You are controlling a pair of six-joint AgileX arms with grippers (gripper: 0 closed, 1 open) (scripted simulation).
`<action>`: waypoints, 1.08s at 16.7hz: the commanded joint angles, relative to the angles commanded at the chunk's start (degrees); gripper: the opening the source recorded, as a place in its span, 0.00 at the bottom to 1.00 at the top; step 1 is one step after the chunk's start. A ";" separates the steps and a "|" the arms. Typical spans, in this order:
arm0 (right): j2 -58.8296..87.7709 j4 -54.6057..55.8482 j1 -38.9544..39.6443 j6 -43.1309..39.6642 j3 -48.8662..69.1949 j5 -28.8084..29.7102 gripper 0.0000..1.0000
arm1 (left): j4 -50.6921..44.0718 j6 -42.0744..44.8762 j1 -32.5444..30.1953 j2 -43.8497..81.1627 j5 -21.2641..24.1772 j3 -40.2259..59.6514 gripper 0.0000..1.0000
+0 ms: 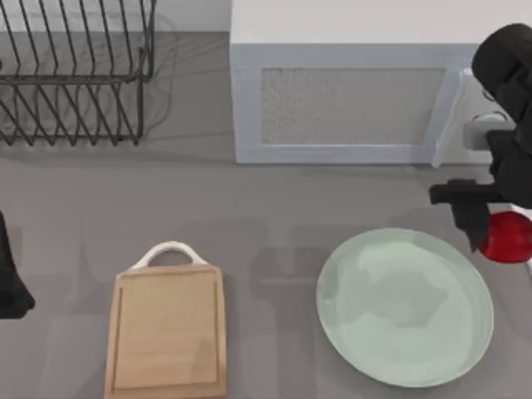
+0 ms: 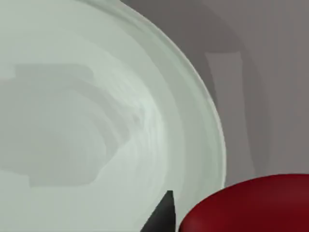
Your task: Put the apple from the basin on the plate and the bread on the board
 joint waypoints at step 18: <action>-2.06 -3.14 16.79 15.81 5.07 -0.08 0.30 | 0.00 0.00 0.00 0.00 0.00 0.00 1.00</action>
